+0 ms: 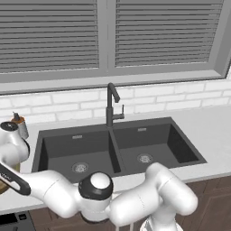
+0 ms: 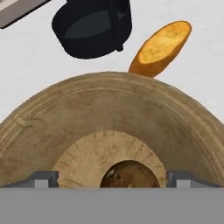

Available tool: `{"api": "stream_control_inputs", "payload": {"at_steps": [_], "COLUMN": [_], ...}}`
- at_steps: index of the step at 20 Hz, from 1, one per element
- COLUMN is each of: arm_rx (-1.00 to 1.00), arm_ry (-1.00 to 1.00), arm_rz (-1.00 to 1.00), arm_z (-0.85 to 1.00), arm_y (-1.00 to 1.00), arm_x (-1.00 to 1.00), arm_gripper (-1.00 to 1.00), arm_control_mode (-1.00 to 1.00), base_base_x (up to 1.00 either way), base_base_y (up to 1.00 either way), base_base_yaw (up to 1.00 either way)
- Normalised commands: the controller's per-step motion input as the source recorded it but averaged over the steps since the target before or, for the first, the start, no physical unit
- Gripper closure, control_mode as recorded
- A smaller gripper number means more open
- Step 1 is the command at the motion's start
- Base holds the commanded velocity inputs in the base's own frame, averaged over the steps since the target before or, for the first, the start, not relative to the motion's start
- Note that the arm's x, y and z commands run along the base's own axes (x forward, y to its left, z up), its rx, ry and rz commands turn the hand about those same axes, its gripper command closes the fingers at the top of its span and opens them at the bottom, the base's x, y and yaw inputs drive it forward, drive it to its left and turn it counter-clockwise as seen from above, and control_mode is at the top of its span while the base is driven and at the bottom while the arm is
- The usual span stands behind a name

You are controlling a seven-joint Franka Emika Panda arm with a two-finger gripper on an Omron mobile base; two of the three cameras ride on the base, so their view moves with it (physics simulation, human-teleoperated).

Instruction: Pick the mushroom from the sink and place it in the bowl. Then pick the bowl and place it in the microwave. Then close the microwave door and press the start button.

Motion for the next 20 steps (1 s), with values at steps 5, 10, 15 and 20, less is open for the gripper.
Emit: {"api": "stream_control_inputs", "payload": {"at_steps": [5,10,15,20], "arm_rx": [0.0,0.05,0.02,0.0], "arm_ry": [0.0,0.0,0.02,0.03], "arm_rz": [-0.01,-0.03,-0.03,-0.02], "arm_z": [0.22,0.22,0.03,-0.04], "arm_y": [-0.1,-0.51,-0.41,-0.16], "arm_x": [-0.36,-0.17,-0.05,0.0], "arm_gripper": [-1.0,-1.0,-1.0,-1.0], "arm_control_mode": [-1.0,-1.0,-1.0,-1.0], "base_base_x": [0.0,0.0,0.0,0.0], "base_base_y": [0.0,0.0,0.0,0.0], "base_base_yaw": [0.0,0.0,0.0,0.0]}}
